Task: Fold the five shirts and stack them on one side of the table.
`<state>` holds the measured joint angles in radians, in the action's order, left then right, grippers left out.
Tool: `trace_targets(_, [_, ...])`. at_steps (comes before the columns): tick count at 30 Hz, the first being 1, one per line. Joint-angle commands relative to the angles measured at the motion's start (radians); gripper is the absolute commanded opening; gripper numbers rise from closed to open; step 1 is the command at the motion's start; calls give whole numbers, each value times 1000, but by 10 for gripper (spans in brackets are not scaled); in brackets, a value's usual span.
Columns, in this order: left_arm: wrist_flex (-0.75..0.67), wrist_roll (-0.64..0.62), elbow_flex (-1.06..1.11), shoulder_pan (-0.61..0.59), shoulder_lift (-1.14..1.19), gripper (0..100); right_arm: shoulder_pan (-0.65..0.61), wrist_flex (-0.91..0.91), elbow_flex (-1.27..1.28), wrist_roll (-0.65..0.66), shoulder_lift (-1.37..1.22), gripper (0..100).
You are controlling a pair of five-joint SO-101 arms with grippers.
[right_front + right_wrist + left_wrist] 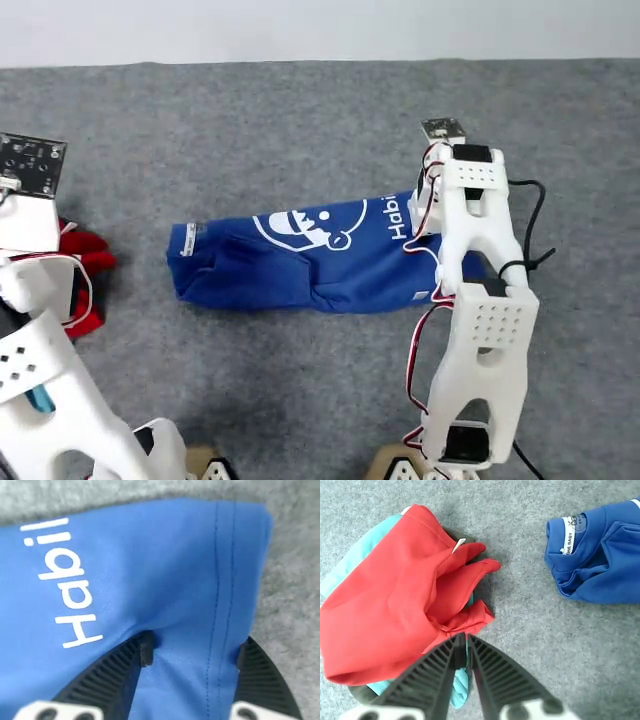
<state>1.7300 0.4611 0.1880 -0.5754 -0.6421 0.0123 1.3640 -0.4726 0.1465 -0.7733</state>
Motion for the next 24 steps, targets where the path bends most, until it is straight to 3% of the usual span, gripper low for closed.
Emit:
trace_targets(1, [25,8,1,-6,-21,8,-22,24,-11,-12,-7,276])
trace_targets(7, [25,8,1,-6,-23,8,-15,79,-12,-5,12,0])
trace_targets(9, [25,8,1,-6,-23,8,-2,102,-12,-5,27,33])
trace_targets(11, [25,8,1,-6,-23,8,16,105,-12,3,50,6])
trace_targets(24, [25,8,1,-6,-23,8,318,113,-155,311,111,9])
